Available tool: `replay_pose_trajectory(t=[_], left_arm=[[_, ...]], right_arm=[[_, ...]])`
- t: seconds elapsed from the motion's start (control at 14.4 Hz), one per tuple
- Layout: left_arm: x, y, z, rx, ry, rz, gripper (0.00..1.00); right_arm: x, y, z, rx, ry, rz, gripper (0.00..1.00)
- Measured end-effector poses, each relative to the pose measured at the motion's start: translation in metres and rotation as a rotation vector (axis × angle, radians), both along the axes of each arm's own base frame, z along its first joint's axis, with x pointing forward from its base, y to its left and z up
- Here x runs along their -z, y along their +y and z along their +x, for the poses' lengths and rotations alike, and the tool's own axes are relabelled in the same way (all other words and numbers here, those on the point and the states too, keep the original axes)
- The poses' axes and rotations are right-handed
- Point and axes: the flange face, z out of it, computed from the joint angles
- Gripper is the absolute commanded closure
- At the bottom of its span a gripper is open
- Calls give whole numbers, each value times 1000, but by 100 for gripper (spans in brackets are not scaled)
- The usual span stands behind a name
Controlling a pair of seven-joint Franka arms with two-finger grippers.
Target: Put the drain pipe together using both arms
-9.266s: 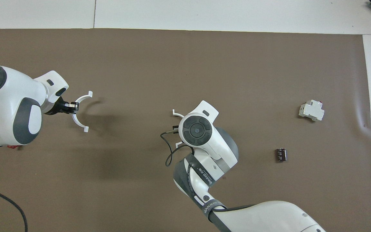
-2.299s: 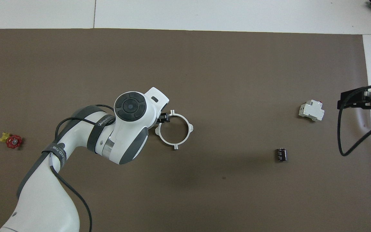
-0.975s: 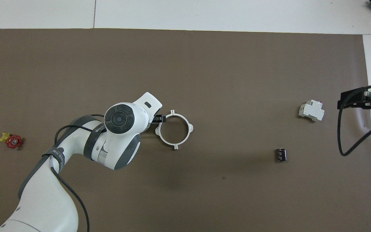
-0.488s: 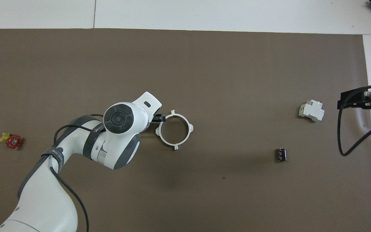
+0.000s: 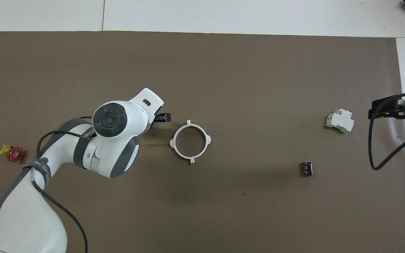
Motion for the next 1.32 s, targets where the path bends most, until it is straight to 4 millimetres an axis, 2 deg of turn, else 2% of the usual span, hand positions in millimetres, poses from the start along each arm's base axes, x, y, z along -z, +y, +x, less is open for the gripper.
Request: replay_pose_trajectory(t=[0.42,0.56,0.7,1.05,1.18,1.32], left_arm=[[-74,131,1,56,105,49,1],[-95,164,1,58,127,52,1],[-124,192,3,72,141,53,0],[-235,249,1,86,130,55,0],[-266,253,-2,85,113,57,0],[-284,250,-4,90,108,58,0]], right_arm=[[0,0,0,0,0,0,0],[0,0,0,0,0,0,0],[0,0,0,0,0,0,0],[0,0,0,0,0,0,0],[0,0,0,0,0,0,0],[0,0,0,0,0,0,0]])
